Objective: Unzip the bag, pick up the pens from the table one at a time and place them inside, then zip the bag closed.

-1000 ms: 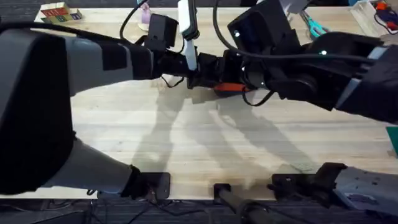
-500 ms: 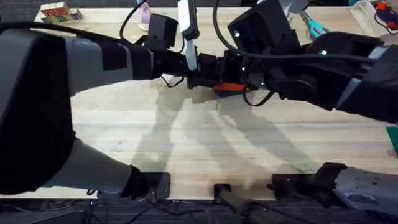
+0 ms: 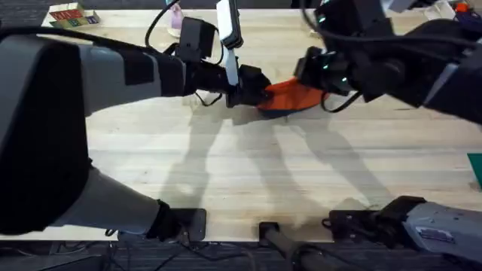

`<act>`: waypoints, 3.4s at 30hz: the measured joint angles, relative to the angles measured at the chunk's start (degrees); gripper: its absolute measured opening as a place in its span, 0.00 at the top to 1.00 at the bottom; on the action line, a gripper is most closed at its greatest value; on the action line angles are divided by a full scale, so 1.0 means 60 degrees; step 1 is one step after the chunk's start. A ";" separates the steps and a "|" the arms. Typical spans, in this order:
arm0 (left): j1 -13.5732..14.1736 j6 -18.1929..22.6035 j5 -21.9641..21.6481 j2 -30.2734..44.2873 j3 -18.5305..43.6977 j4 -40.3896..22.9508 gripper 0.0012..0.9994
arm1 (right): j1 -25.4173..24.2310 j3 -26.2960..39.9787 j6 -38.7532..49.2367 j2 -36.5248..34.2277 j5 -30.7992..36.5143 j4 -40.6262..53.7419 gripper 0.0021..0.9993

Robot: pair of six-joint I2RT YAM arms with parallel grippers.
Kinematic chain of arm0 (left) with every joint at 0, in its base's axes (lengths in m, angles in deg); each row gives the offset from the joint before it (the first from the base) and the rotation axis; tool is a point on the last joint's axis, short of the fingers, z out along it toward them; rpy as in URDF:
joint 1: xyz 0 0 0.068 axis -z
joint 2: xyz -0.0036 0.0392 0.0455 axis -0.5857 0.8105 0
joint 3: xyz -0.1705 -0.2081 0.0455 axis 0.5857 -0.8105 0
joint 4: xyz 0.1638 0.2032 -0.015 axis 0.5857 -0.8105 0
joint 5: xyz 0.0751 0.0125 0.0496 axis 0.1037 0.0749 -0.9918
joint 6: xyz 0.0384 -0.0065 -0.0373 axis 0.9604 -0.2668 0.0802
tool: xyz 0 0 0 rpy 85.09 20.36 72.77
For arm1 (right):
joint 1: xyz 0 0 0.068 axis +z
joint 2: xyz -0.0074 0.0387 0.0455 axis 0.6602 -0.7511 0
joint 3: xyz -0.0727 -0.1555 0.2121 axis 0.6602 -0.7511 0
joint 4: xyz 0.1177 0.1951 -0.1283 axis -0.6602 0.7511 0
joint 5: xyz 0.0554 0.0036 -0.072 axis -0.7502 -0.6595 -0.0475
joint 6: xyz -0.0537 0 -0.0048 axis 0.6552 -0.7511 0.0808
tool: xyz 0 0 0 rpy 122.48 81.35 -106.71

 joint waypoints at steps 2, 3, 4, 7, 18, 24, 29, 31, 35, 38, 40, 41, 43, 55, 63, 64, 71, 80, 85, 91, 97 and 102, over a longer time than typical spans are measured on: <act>0.0000 0.0000 0.0000 0.0000 0.0000 -0.0001 0.96 | -0.0415 0.0000 0.0000 0.0000 -0.0009 0.0142 0.97; 0.0000 0.0000 0.0004 0.0000 0.0000 0.0002 0.96 | -0.0630 0.0000 0.0000 0.0000 -0.0013 0.0187 0.97; 0.0000 0.0000 0.0000 0.0000 0.0000 -0.0001 0.96 | -0.0832 0.0000 0.0000 0.0000 -0.0011 0.0212 0.97; 0.0000 0.0001 0.0001 0.0000 0.0000 -0.0001 0.96 | -0.1537 0.0000 0.0000 0.0000 -0.0013 0.0246 0.97; 0.0141 0.0004 0.0007 0.0000 0.0000 0.0039 0.96 | -0.3290 -0.0048 -0.0004 -0.0014 -0.0551 0.0416 0.97; 0.0153 0.0004 0.0000 0.0011 0.0000 0.0020 0.96 | -0.3620 -0.0648 -0.0422 -0.0651 -0.0430 -0.0049 0.97; 0.0196 0.0004 0.0004 0.0009 0.0000 0.0048 0.96 | -0.3734 -0.1388 -0.1400 -0.1210 -0.0516 -0.1023 0.97; 0.0226 0.0004 0.0007 0.0011 0.0000 0.0050 0.96 | -0.3781 -0.1519 -0.1762 -0.1383 -0.0655 -0.1229 0.97; 0.0233 0.0004 0.0007 0.0007 0.0000 0.0045 0.96 | -0.3817 -0.1534 -0.2122 -0.1540 -0.0769 -0.1299 0.97; 0.0233 0.0004 0.0007 0.0011 0.0000 0.0043 0.96 | -0.3818 -0.1559 -0.2208 -0.1533 -0.0765 -0.1370 0.97; 0.0233 0.0004 0.0000 0.0010 0.0000 0.0042 0.96 | -0.3818 -0.1610 -0.2215 -0.1482 -0.0764 -0.1469 0.97; 0.0233 0.0004 0.0000 0.0007 0.0000 0.0042 0.96 | -0.3821 -0.1647 -0.2215 -0.1431 -0.0761 -0.1522 0.97; 0.0233 0.0004 -0.0002 0.0011 0.0000 0.0040 0.96 | -0.3831 -0.1723 -0.2204 -0.1343 -0.0761 -0.1603 0.97; 0.0162 0.0004 -0.0040 0.0007 0.0000 -0.0010 0.96 | -0.3923 -0.1836 -0.0740 0.0317 -0.0485 -0.1437 0.73; 0.0095 0.0004 -0.0036 0.0011 0.0000 -0.0034 0.96 | -0.3626 -0.1836 0.0546 0.2055 -0.0205 -0.1228 0.00; 0.0095 0.0004 -0.0037 0.0008 0.0000 -0.0034 0.96 | -0.3558 -0.1836 0.0725 0.2205 -0.0188 -0.1211 0.00; 0.0095 0.0004 -0.0038 0.0011 0.0000 -0.0034 0.96 | -0.3058 -0.1836 0.1853 0.2969 -0.0178 -0.1186 0.00; 0.0054 0.0002 0.0059 0.0007 0.0000 0.0005 0.08 | -0.3038 -0.1836 0.2153 0.3016 -0.0175 -0.1179 0.00; 0.0051 -0.0026 0.0087 0.0010 0.0000 0.0002 0.01 | -0.3038 -0.1836 0.2160 0.3016 -0.0175 -0.1179 0.00; 0.0051 -0.0026 0.0087 0.0007 0.0000 0.0000 0.01 | -0.3038 -0.1836 0.2160 0.3016 -0.0175 -0.1179 0.00; 0.0051 -0.0372 -0.0150 -0.0223 0.0000 -0.0123 0.01 | -0.3038 -0.1836 0.2160 0.3016 -0.0175 -0.1179 0.00; 0.0051 -0.1548 -0.1248 -0.1498 0.0000 -0.0586 0.01 | -0.3038 -0.1836 0.2160 0.3016 -0.0175 -0.1097 0.00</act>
